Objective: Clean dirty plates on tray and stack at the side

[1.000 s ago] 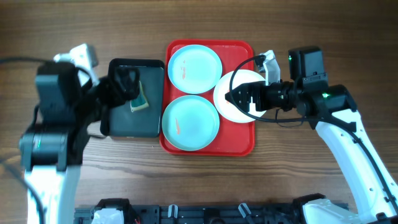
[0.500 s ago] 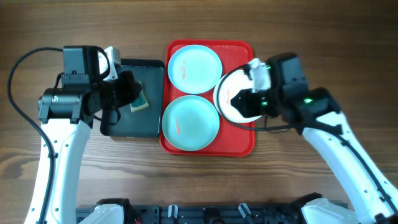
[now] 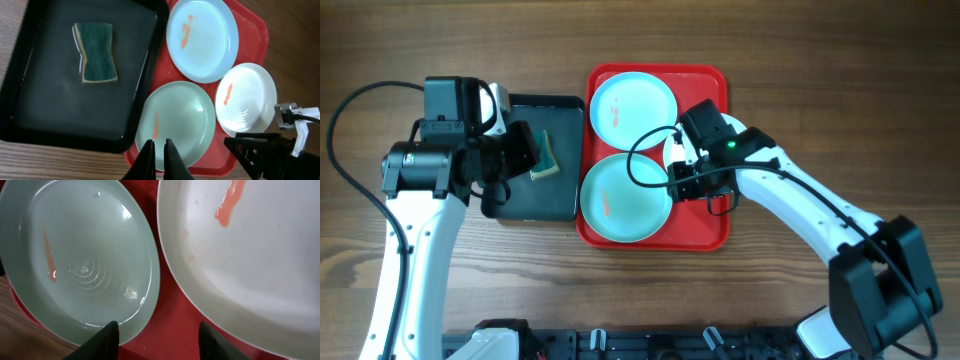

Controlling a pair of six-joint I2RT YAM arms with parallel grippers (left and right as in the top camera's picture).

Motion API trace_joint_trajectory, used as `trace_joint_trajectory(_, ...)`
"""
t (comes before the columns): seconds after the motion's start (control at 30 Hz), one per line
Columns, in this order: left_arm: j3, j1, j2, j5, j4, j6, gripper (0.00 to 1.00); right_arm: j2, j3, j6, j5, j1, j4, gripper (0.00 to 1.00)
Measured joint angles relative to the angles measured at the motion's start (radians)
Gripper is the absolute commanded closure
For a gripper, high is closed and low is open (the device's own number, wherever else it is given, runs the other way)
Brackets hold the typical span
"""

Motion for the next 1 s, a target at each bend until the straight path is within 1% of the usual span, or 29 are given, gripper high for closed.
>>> trace_joint_trajectory(0.07,-0.002,0.0,0.0,-0.021,0.002,0.0,0.91,0.012,0.0,0.006,0.003,0.0,0.022,0.53)
trace_joint_trajectory(0.1,-0.005,0.0,0.0,-0.029,0.004,0.0,0.88,0.02,0.0,0.02,0.003,0.0,0.035,0.57)
trace_joint_trajectory(0.27,-0.05,0.0,0.0,-0.064,0.045,0.0,0.84,0.056,0.0,0.078,0.003,0.001,0.048,0.57)
trace_joint_trajectory(0.43,-0.1,0.0,0.004,-0.071,0.09,0.0,0.83,0.082,0.0,0.127,0.003,0.01,0.086,0.65)
trace_joint_trajectory(0.5,-0.103,0.0,0.005,-0.071,0.094,0.0,0.83,0.094,0.0,0.145,0.003,0.01,0.091,0.71)
trace_joint_trajectory(0.67,-0.104,0.0,0.005,-0.084,0.096,0.0,0.82,0.115,0.0,0.167,0.003,0.01,0.09,0.72)
trace_joint_trajectory(1.0,-0.104,0.0,0.005,-0.1,0.098,0.0,0.81,0.116,0.005,0.186,0.003,0.014,0.087,0.7)
